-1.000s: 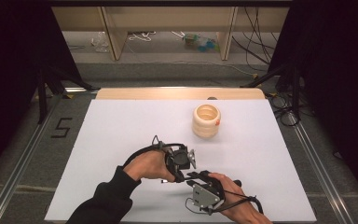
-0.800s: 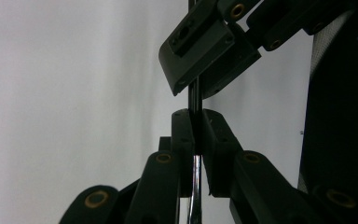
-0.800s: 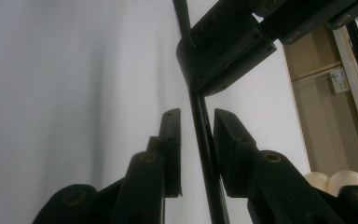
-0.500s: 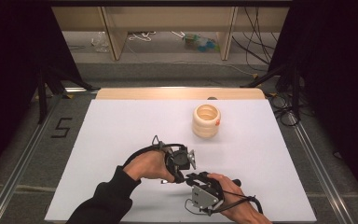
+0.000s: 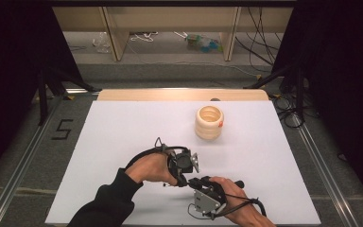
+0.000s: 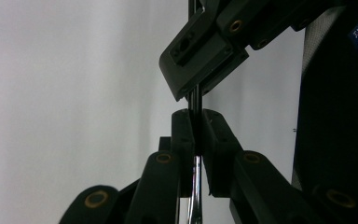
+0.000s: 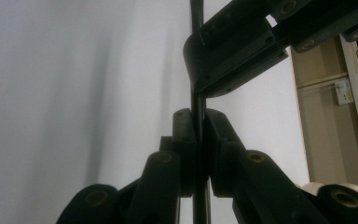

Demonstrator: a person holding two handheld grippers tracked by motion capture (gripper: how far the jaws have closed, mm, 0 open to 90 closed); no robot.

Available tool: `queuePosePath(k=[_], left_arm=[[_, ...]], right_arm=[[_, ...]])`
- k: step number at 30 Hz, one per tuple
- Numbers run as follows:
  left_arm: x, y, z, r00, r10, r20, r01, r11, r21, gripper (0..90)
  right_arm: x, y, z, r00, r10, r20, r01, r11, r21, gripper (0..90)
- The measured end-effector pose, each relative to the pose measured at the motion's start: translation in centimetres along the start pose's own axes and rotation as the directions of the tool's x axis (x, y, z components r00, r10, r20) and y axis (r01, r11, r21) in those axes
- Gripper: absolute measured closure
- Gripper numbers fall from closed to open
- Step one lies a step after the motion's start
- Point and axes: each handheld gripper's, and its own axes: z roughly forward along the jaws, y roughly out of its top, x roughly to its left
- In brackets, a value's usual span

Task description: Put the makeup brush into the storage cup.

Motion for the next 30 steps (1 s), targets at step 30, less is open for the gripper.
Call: queuePosePath(k=[30], left_arm=[[0.2, -1.4, -1.7, 0.997, -0.076, -0.012, 0.074, 0.9907, -0.114, 54.0]], right_arm=[[-1.0, -0.8, -0.8, 0.9998, -0.018, 0.003, 0.018, 1.0, 0.009, 84.0]])
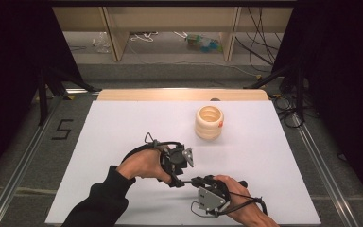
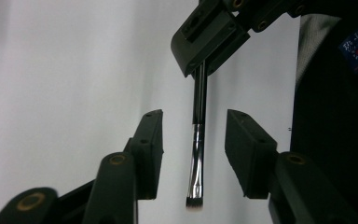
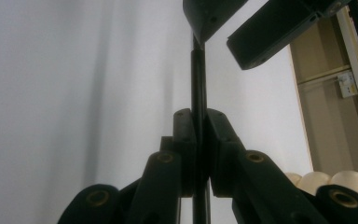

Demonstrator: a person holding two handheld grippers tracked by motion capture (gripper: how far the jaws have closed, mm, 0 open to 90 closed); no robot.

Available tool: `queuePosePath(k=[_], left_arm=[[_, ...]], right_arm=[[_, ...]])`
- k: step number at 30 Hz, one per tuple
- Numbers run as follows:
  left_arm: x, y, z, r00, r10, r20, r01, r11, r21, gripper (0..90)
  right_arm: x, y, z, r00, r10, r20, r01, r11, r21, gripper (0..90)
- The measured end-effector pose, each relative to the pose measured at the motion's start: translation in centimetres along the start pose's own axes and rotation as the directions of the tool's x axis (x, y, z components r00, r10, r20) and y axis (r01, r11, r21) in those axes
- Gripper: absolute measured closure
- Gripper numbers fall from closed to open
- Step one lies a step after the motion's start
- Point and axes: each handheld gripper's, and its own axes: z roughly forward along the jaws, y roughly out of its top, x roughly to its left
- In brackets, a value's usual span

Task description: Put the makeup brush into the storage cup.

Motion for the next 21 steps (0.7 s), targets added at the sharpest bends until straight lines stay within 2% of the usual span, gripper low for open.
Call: queuePosePath(k=[1, 2, 5, 6, 7, 8, 9, 10, 11, 12, 13, 14, 15, 16, 17, 21], left_arm=[[0.3, 0.0, -0.3, 0.9991, 0.04, -0.011, -0.04, 0.9988, 0.03, 52.3], [0.1, -0.1, -0.2, 0.9999, 0.01, -0.012, -0.01, 1.0, 0.0, 50.4], [0.4, -0.2, -0.5, 0.9987, 0.047, -0.021, -0.047, 0.9986, 0.025, 44.6], [0.3, -0.3, -0.4, 0.9992, 0.025, -0.03, -0.025, 0.9997, 0.001, 42.3], [0.4, -0.3, -0.5, 0.9986, 0.04, -0.035, -0.04, 0.9992, 0.01, 40.4], [0.3, -0.3, -0.6, 0.9988, 0.021, -0.045, -0.022, 0.9997, -0.013, 39.3], [0.4, -0.3, -0.7, 0.9979, 0.036, -0.053, -0.037, 0.9991, -0.02, 38.3], [0.3, -0.4, -0.7, 0.9983, 0.005, -0.058, -0.008, 0.9985, -0.053, 37.1], [0.4, -0.5, -1.0, 0.9974, 0.021, -0.069, -0.024, 0.9985, -0.049, 36.1], [0.4, -0.5, -1.0, 0.9975, 0.003, -0.07, -0.008, 0.9976, -0.069, 35.4], [0.5, -0.6, -1.2, 0.9969, 0.015, -0.078, -0.02, 0.9979, -0.062, 35.0], [0.4, -0.7, -1.2, 0.9964, -0.006, -0.085, -0.002, 0.9958, -0.091, 34.3], [0.7, -0.8, -1.5, 0.9946, 0.024, -0.101, -0.033, 0.9959, -0.084, 33.7], [0.6, -0.9, -1.5, 0.994, 0.006, -0.109, -0.017, 0.9942, -0.106, 33.1], [0.6, -1.0, -1.5, 0.9924, 0.007, -0.123, -0.022, 0.9925, -0.12, 32.8], [0.6, -1.5, -1.6, 0.9906, -0.006, -0.136, -0.013, 0.9902, -0.139, 32.4]], right_arm=[[-0.2, -0.1, 0.0, 0.9998, -0.02, 0.007, 0.02, 1.0, -0.007, 83.9], [-0.4, -0.1, 0.1, 0.9994, -0.035, -0.008, 0.034, 0.999, -0.019, 83.9], [-0.5, -0.2, 0.0, 0.9995, -0.03, -0.005, 0.03, 0.999, -0.017, 84.0], [-0.5, -0.3, -0.1, 0.9995, -0.03, -0.003, 0.03, 0.999, -0.016, 83.9], [-0.4, -0.3, -0.2, 0.9998, -0.009, 0.016, 0.009, 1.0, -0.006, 84.0], [-0.4, -0.3, -0.2, 0.9998, -0.009, 0.019, 0.01, 1.0, -0.008, 84.0], [-0.4, -0.3, -0.2, 0.9998, -0.008, 0.018, 0.008, 1.0, -0.008, 84.0], [-0.6, -0.4, -0.1, 0.9996, -0.028, -0.003, 0.028, 0.999, -0.018, 84.0], [-0.6, -0.4, -0.2, 0.9997, -0.026, 0.001, 0.026, 1.0, -0.014, 84.0], [-0.5, -0.5, -0.3, 0.9998, 0.007, 0.019, -0.007, 1.0, -0.002, 84.0], [-0.5, -0.5, -0.4, 0.9998, 0.011, 0.019, -0.011, 1.0, -0.007, 84.0], [-0.4, -0.6, -0.4, 0.9995, 0.03, 0.011, -0.03, 1.0, 0.007, 83.9], [-0.5, -0.6, -0.5, 0.9995, 0.029, 0.013, -0.029, 1.0, 0.005, 84.0], [-0.5, -0.7, -0.6, 0.9987, 0.039, 0.033, -0.039, 0.999, 0.006, 83.9], [-0.5, -0.7, -0.6, 0.9987, 0.04, 0.031, -0.04, 0.999, 0.006, 84.0], [-0.7, -0.8, -0.6, 0.9997, 0.023, 0.012, -0.023, 1.0, 0.007, 84.0]])
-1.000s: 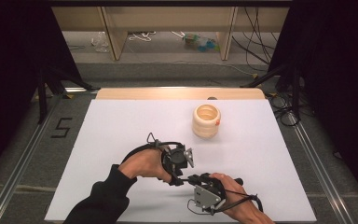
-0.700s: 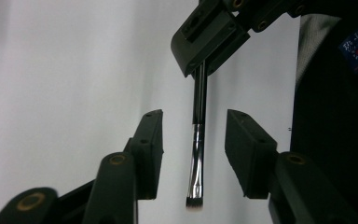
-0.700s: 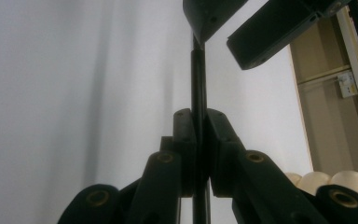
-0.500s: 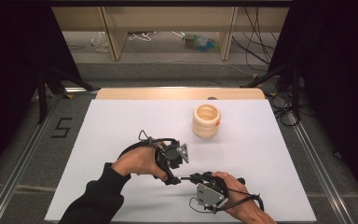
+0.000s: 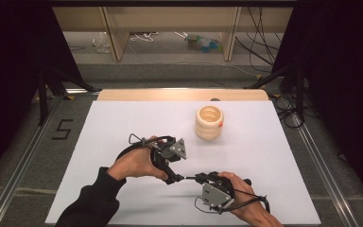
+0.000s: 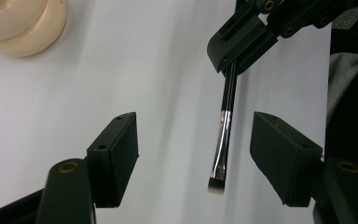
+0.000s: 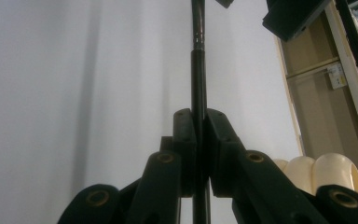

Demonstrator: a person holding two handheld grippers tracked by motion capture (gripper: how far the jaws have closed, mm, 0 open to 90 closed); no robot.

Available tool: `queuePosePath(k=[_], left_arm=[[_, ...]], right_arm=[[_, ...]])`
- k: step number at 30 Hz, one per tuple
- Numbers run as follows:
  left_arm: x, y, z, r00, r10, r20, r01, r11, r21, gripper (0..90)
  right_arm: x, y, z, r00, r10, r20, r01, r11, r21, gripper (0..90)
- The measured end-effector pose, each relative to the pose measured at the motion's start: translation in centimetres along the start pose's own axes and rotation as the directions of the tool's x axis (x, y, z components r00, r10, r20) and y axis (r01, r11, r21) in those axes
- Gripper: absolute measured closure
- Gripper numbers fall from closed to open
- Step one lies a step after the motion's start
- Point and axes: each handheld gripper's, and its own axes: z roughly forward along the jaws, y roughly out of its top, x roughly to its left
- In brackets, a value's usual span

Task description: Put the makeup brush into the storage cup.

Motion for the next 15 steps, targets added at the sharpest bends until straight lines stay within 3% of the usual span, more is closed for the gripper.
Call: queuePosePath(k=[1, 3, 4, 6, 9, 13, 15], left_arm=[[0.0, -0.1, 0.0, 1.0, -0.007, -0.006, 0.007, 0.9999, -0.009, 32.2], [0.0, -0.3, -0.1, 0.9997, -0.023, -0.012, 0.023, 0.9993, -0.029, 31.7], [0.0, -0.4, -0.2, 0.9998, -0.017, -0.013, 0.017, 0.9994, -0.031, 31.6], [0.0, -0.6, -0.3, 0.9993, -0.028, -0.025, 0.027, 0.9981, -0.056, 30.8], [-0.1, -0.9, -0.4, 0.9987, -0.032, -0.04, 0.03, 0.9971, -0.07, 30.1], [-0.4, -1.4, -0.3, 0.9984, -0.031, -0.048, 0.026, 0.9944, -0.102, 28.6], [-0.4, -1.6, -0.4, 0.998, -0.025, -0.057, 0.019, 0.9933, -0.114, 28.2]], right_arm=[[-0.2, 0.0, 0.0, 0.9995, -0.016, 0.026, 0.016, 1.0, -0.007, 84.0], [-0.2, -0.1, -0.1, 0.9997, 0.0, 0.026, 0.0, 1.0, -0.003, 83.9], [-0.3, -0.1, -0.1, 0.9996, -0.016, 0.024, 0.017, 1.0, -0.009, 84.0], [0.0, -0.1, -0.2, 0.9983, 0.049, 0.031, -0.049, 0.999, -0.008, 84.0], [-0.3, -0.3, -0.3, 0.9983, 0.037, 0.047, -0.036, 0.999, -0.013, 83.9], [-0.2, -0.5, -0.4, 0.9971, 0.062, 0.044, -0.062, 0.998, 0.003, 84.0], [-0.6, -0.7, -0.4, 0.9987, 0.01, 0.05, -0.01, 1.0, 0.007, 84.0]])
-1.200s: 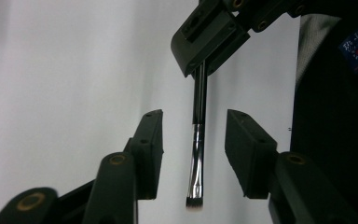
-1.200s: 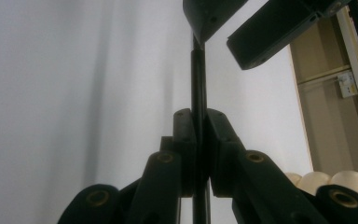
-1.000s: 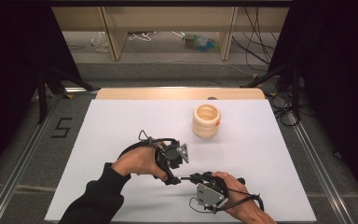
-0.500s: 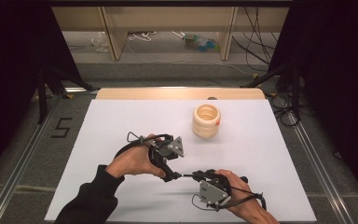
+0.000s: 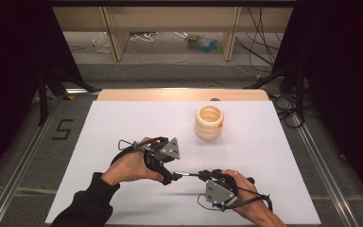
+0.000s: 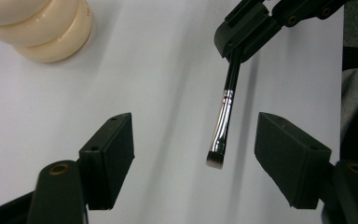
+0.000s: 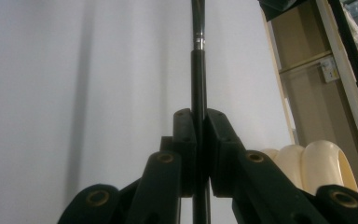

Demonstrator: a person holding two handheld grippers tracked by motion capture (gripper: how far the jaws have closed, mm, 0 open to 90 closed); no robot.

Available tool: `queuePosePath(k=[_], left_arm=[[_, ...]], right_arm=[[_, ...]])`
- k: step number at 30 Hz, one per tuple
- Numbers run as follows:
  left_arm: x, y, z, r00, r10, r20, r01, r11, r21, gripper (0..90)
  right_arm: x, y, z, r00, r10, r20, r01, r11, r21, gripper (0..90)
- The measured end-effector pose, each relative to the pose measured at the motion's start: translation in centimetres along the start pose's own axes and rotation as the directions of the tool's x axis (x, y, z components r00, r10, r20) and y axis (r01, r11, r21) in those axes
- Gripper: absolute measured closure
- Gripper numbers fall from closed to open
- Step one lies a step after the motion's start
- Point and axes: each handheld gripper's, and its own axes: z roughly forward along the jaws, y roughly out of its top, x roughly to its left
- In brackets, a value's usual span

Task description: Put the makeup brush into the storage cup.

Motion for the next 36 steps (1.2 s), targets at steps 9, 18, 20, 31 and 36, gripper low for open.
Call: queuePosePath(k=[9, 18, 20, 31, 36], left_arm=[[0.2, -1.6, -0.8, 0.9984, 0.01, -0.056, -0.013, 0.999, -0.044, 27.7], [-0.3, -3.3, -1.5, 0.9948, -0.015, -0.101, 0.003, 0.9935, -0.114, 26.2], [-0.4, -3.7, -1.6, 0.9936, -0.012, -0.113, -0.001, 0.9934, -0.115, 26.1], [-0.5, -5.5, -1.4, 0.9873, -0.056, -0.148, 0.031, 0.9849, -0.171, 26.0], [-0.6, -6.1, -1.2, 0.9845, -0.082, -0.155, 0.05, 0.9785, -0.2, 26.1]], right_arm=[[-0.2, -0.3, -0.2, 1.0, 0.007, -0.004, -0.007, 1.0, 0.001, 83.9], [-0.6, -0.6, -0.3, 0.9998, 0.001, 0.018, -0.001, 1.0, 0.006, 83.9], [-0.5, -0.6, -0.4, 0.9998, 0.012, 0.017, -0.012, 1.0, 0.008, 83.9], [-0.8, -0.7, -0.5, 0.9995, 0.005, 0.031, -0.005, 1.0, 0.001, 83.9], [-0.9, -0.8, -0.5, 0.9991, 0.018, 0.039, -0.017, 1.0, -0.004, 83.9]])
